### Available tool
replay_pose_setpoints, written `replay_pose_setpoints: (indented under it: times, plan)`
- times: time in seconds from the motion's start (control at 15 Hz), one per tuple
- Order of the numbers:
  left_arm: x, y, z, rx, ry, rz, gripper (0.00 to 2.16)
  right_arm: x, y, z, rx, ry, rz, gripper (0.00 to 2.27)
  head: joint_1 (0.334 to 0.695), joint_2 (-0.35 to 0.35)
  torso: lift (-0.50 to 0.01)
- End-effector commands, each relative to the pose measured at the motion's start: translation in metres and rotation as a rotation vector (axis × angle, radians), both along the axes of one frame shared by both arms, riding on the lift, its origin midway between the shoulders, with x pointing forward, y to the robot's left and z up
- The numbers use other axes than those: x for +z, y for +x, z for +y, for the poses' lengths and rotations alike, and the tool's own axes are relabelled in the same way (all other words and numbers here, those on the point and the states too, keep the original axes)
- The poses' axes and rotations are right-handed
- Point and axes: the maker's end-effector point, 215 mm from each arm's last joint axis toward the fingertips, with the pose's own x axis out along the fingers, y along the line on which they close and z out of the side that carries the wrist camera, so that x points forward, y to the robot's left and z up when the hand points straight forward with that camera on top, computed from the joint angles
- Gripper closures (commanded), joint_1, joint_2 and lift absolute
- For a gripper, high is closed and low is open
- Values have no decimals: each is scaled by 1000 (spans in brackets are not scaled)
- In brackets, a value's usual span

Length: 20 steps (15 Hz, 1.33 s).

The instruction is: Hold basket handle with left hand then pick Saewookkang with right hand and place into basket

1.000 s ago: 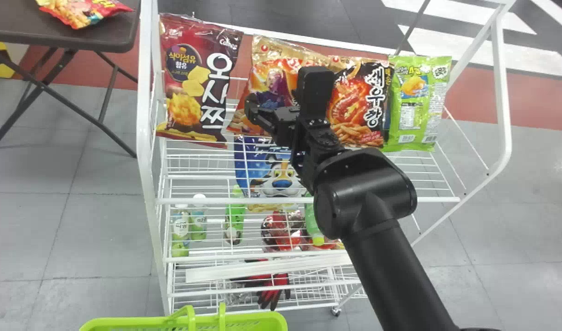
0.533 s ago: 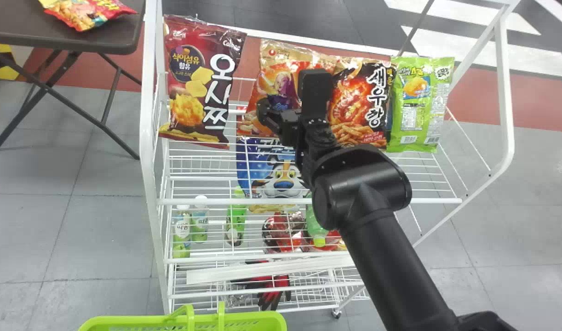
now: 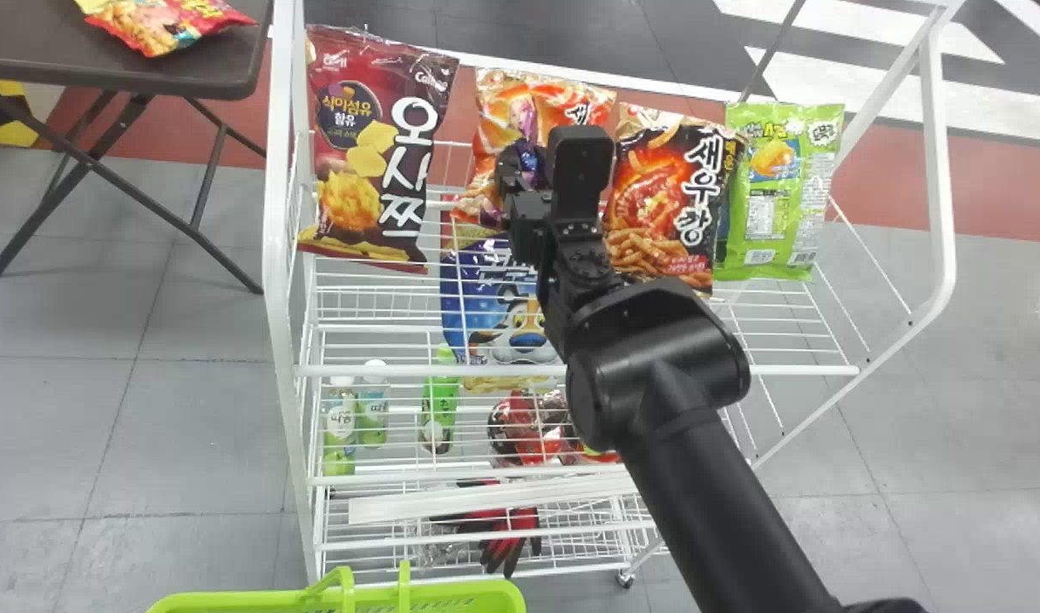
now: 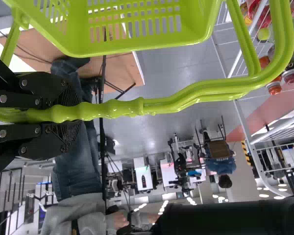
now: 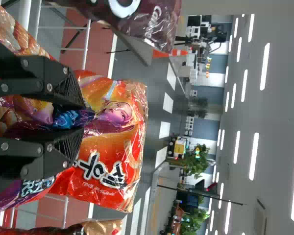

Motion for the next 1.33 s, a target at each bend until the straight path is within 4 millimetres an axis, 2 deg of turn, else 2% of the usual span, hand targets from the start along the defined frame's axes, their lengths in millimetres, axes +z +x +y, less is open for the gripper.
replay_pose_setpoints:
  times: [0.0, 0.2, 0.4, 0.67, 0.8, 0.93, 1.13, 1.27]
  plan:
    - [2, 0, -1, 2, -3, -3, 1771, 16, -17, 4, 5, 9, -32, 2243, 695, -256, -19]
    - [3, -2, -1, 1, -8, -1, 1771, 27, -38, 1, -29, -25, -46, 2243, 695, -263, -19]
    - [5, -4, -3, -1, -12, -2, 1771, 45, -64, -13, -72, -58, -78, 2246, 695, -278, -19]
    - [8, -5, -4, 1, -20, -14, 1771, 51, -125, -34, -64, -64, -3, 2246, 695, -325, -19]
    - [9, -5, -6, -2, -23, -18, 1771, 41, -161, -48, -57, -80, 72, 2246, 695, -350, -19]
    - [9, -6, -7, -5, -25, -18, 1771, 29, -194, -50, -37, -110, 151, 2246, 695, -350, -19]
    - [10, -3, -6, -3, -21, -26, 1771, 4, -243, -39, 39, -121, 304, 2246, 695, -350, -19]
    - [10, -1, -4, 4, -18, -27, 1771, -21, -280, -28, 98, -132, 442, 2246, 695, -350, -19]
